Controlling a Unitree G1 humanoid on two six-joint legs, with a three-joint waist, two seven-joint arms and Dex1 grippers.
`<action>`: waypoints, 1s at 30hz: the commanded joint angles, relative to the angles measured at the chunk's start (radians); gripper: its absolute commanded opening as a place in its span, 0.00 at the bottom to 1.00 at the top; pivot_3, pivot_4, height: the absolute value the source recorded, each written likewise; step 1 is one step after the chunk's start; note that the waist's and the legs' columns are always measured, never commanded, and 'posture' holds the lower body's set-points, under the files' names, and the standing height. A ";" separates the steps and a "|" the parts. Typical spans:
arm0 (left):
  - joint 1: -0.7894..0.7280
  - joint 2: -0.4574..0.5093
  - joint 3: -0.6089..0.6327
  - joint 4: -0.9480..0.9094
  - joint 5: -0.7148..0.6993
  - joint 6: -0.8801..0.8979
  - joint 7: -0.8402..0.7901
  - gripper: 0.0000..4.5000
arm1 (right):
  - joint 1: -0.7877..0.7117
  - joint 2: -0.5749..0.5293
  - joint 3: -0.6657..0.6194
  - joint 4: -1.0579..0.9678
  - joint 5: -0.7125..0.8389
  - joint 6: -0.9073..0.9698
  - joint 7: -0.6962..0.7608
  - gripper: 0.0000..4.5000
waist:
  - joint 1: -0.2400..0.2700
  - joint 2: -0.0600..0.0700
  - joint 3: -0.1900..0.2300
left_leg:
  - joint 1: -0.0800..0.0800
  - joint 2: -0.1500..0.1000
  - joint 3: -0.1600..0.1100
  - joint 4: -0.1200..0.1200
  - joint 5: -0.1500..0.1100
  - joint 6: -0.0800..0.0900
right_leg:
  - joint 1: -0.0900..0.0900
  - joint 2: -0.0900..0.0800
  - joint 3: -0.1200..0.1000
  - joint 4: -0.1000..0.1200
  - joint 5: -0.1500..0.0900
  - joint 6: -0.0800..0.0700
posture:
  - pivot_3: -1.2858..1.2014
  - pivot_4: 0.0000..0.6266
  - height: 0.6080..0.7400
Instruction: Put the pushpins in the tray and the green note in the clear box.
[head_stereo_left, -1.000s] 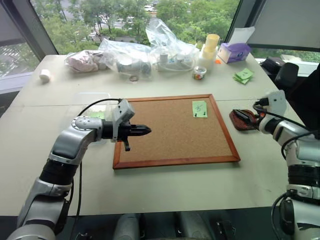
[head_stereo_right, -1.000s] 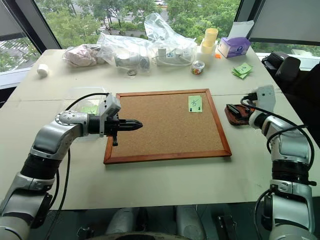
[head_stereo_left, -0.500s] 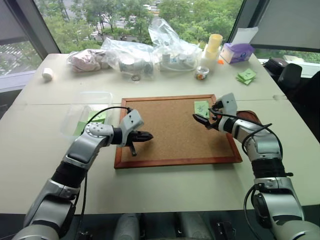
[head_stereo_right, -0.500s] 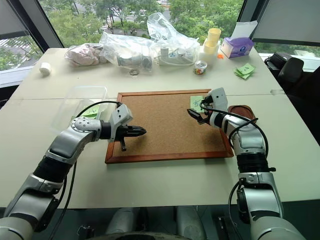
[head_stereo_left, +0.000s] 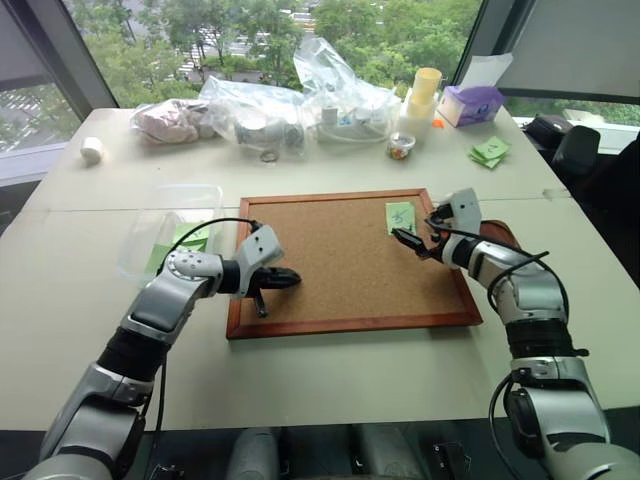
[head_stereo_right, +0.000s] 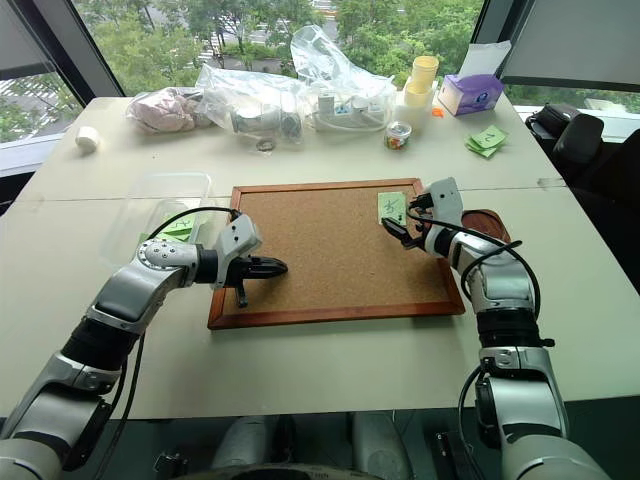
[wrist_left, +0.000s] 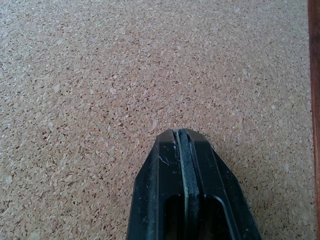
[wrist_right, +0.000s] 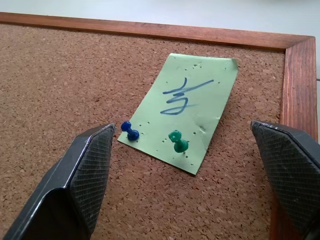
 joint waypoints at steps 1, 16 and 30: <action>0.014 0.005 -0.020 -0.014 0.010 0.005 -0.017 0.00 | -0.011 -0.001 -0.020 -0.003 0.005 -0.022 -0.007 0.87 | 0.000 0.000 0.000 | 0.000 0.000 0.000 0.000 0.000 0.000 | 0.000 0.000 0.000 0.000 0.000 0.000 | 0.52 0.24 0.99; 0.025 0.009 -0.022 -0.021 0.010 0.008 -0.018 0.00 | -0.027 0.019 -0.021 0.037 0.006 -0.063 -0.022 0.00 | -0.001 0.000 0.000 | 0.000 0.000 0.000 0.000 0.000 0.000 | 0.000 0.000 0.000 0.000 0.000 0.000 | 0.52 0.24 0.99; 0.032 0.003 -0.035 -0.051 0.005 0.030 -0.021 0.00 | 0.023 0.024 -0.056 -0.014 0.009 -0.143 -0.070 0.00 | 0.002 0.000 0.000 | 0.000 0.000 0.000 0.000 0.000 0.000 | 0.000 -0.001 0.000 0.000 0.000 0.000 | 0.52 0.24 0.99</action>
